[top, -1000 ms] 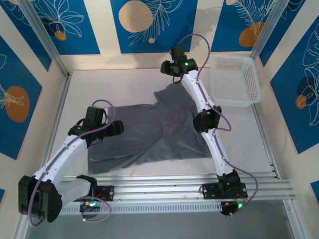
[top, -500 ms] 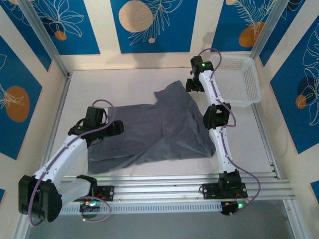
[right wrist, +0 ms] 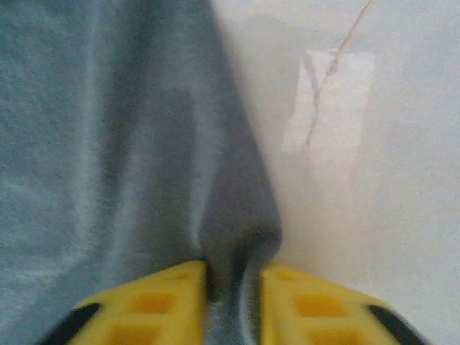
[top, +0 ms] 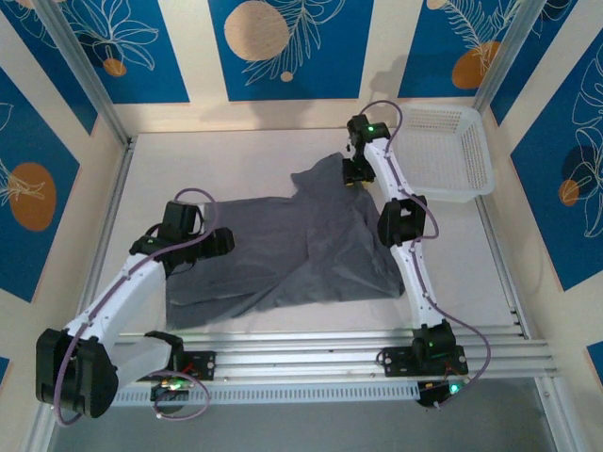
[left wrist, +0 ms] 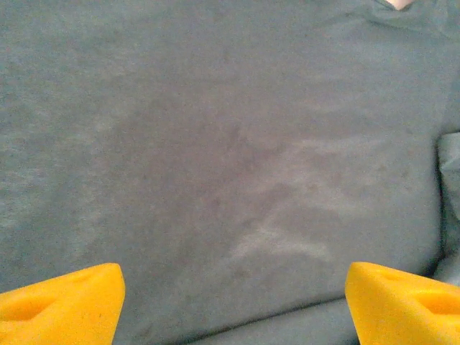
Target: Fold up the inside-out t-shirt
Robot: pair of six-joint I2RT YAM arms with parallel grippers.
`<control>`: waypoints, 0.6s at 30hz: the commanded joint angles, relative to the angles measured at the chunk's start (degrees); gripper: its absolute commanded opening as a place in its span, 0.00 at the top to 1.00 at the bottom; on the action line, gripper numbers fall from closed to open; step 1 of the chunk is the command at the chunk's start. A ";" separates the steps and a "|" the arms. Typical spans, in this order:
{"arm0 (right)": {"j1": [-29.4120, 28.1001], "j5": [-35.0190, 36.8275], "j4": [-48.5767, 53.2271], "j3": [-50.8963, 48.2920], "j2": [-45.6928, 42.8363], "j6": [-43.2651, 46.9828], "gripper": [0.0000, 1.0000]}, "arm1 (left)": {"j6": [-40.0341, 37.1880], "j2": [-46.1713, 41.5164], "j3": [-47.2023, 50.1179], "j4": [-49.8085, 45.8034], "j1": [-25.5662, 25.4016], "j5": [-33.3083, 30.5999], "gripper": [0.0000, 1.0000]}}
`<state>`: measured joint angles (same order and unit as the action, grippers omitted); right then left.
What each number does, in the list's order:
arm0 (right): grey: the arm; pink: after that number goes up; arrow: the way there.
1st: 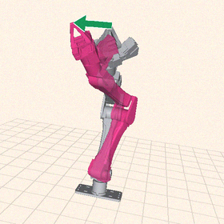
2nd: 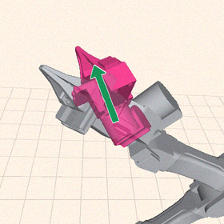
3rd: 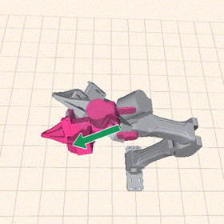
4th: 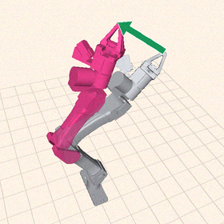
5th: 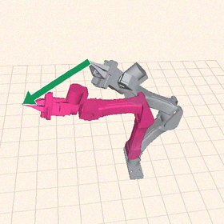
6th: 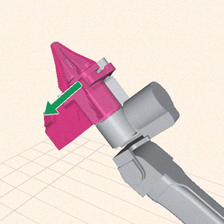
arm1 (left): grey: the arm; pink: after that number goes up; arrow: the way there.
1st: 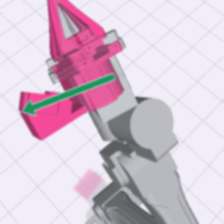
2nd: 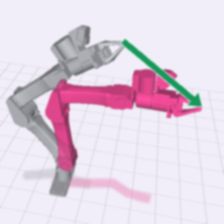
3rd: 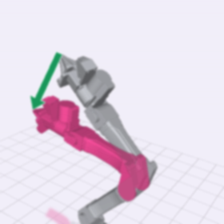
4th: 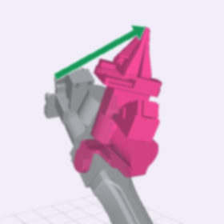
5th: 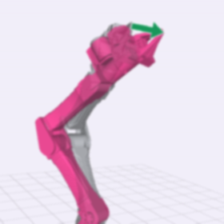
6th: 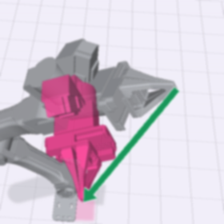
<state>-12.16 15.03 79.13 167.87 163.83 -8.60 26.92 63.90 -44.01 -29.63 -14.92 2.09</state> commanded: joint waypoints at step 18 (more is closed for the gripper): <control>0.91 -10.57 3.01 -3.84 -10.55 -0.26 1.00 | 3.94 40.96 -32.36 2.16 20.75 -0.48 0.38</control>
<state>-11.03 7.86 80.42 164.97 154.82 -9.08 32.42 100.57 -71.18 -27.11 3.29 -4.14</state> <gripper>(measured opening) 0.055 0.618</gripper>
